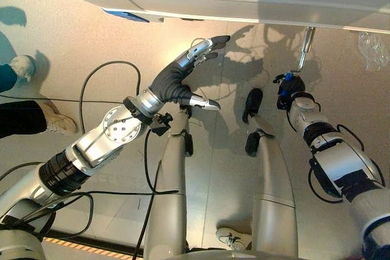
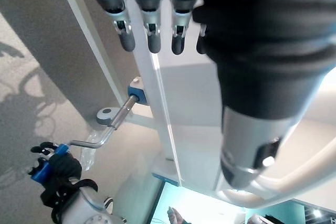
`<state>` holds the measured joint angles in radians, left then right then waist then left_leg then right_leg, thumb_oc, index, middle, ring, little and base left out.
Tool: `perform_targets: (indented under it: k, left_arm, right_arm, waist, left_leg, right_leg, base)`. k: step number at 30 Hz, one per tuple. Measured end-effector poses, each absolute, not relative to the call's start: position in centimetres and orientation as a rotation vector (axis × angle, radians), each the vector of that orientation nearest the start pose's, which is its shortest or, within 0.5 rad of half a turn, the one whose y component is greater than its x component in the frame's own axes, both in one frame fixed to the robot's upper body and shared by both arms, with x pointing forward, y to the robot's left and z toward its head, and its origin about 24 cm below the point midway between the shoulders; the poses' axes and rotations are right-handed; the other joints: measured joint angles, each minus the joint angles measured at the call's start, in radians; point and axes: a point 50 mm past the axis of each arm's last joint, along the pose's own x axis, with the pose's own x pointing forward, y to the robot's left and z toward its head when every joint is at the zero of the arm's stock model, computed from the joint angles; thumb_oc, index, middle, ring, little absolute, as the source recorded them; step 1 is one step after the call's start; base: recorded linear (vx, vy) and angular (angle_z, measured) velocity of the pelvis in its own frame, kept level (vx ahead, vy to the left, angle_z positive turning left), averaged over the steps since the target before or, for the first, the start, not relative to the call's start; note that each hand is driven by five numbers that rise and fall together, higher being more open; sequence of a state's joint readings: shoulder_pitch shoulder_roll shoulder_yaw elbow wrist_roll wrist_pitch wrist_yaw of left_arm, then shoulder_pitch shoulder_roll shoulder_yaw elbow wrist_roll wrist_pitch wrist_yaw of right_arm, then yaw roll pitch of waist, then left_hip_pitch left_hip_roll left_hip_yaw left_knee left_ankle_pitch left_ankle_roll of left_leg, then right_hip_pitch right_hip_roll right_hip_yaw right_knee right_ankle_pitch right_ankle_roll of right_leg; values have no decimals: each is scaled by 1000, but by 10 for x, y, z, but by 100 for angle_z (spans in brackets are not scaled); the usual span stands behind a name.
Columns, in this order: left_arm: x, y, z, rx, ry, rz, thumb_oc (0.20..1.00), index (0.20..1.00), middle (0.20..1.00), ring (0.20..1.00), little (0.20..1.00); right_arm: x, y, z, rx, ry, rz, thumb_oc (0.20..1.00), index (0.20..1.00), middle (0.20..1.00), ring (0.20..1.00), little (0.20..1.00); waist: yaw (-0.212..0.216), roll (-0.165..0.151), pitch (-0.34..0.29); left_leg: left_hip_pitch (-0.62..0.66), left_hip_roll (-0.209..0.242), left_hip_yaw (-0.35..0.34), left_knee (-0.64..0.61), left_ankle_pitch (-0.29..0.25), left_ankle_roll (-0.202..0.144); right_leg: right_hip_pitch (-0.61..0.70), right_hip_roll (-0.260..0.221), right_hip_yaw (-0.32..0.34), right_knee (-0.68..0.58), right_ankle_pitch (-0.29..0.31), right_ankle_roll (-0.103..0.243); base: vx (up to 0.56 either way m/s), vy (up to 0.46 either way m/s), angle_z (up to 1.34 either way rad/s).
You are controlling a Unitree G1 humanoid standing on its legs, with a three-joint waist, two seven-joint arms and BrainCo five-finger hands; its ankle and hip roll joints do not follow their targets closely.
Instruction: Raise the hospital bed
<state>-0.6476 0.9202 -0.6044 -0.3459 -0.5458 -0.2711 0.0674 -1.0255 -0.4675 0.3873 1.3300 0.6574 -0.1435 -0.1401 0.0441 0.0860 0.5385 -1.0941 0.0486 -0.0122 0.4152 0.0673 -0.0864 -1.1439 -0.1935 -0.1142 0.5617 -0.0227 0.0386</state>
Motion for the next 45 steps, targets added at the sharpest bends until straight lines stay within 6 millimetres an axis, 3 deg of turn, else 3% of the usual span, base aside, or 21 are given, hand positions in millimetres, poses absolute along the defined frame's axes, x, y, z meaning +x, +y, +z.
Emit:
perform_targets:
  k: [3,7,18,21,24,32,39,40,41,45]
  left_arm:
    - [256,108,236,343,-736,-748,1000,1000,1000,1000,1000]
    - [254,112,238,333,-743,-737,1000,1000,1000,1000,1000]
    - [253,116,243,262,-775,-701,1000,1000,1000,1000,1000]
    - [253,122,241,247,-774,-663,1000,1000,1000,1000,1000]
    - [253,125,243,240,-782,-640,1000,1000,1000,1000,1000]
    - [252,141,236,260,-772,-557,1000,1000,1000,1000,1000]
    - [253,144,236,303,-792,-533,1000,1000,1000,1000,1000]
    - [246,152,242,338,-826,-507,1000,1000,1000,1000,1000]
    - [244,165,242,358,-820,-455,1000,1000,1000,1000,1000]
    - [244,166,242,375,-816,-458,1000,1000,1000,1000,1000]
  right_arm:
    - [398,-248,117,-75,140,-304,200,200,200,200,200]
    - [403,-228,117,-72,132,-250,200,200,200,200,200]
    - [406,-200,117,-153,102,-138,200,200,200,200,200]
    - [402,-182,112,-172,75,-62,200,200,200,200,200]
    - [400,-165,118,-182,9,15,200,200,200,200,200]
    - [367,-143,123,-168,-115,253,200,200,200,200,200]
    - [348,-148,129,-94,-169,325,200,200,200,200,200]
    - [320,-156,142,-47,-241,394,200,200,200,200,200]
    - [307,-163,142,-21,-271,409,200,200,200,200,200]
    - [306,-159,141,23,-283,418,200,200,200,200,200]
  waist:
    - [4,1,0]
    - [1,4,0]
    - [-5,11,-2]
    - [-7,14,-4]
    - [-9,16,-5]
    - [-30,16,-5]
    - [-35,17,-4]
    - [-18,18,-4]
    - [-31,17,-2]
    - [-38,16,-2]
  left_leg:
    - [-2,1,-1,3,1,0]
    - [0,2,-2,10,-3,-3]
    - [10,23,-6,12,-6,-20]
    - [21,30,-5,7,-3,-24]
    - [17,34,-5,7,-5,-28]
    - [29,37,-4,-5,-7,-31]
    - [25,36,-3,-10,-13,-33]
    - [9,33,4,-12,-14,-30]
    - [5,33,3,-4,-14,-27]
    - [13,32,7,-2,-16,-25]
  right_leg:
    - [-2,-1,0,1,2,-1]
    - [-1,3,-4,9,-2,-2]
    - [3,19,-6,18,-8,-18]
    - [11,25,-9,15,-6,-25]
    - [8,30,-11,13,-6,-27]
    - [14,32,-11,10,-15,-29]
    - [6,34,-11,14,-23,-27]
    - [-14,29,-5,13,-23,-26]
    - [-11,28,-6,13,-21,-26]
    - [-4,24,-5,17,-22,-23]
  base:
    - [-22,-4,0]
    - [0,0,0]
    - [-2,7,-3]
    - [5,12,-4]
    - [27,6,-2]
    - [-6,0,0]
    - [-8,3,0]
    - [0,0,0]
    - [0,0,0]
    - [13,0,0]
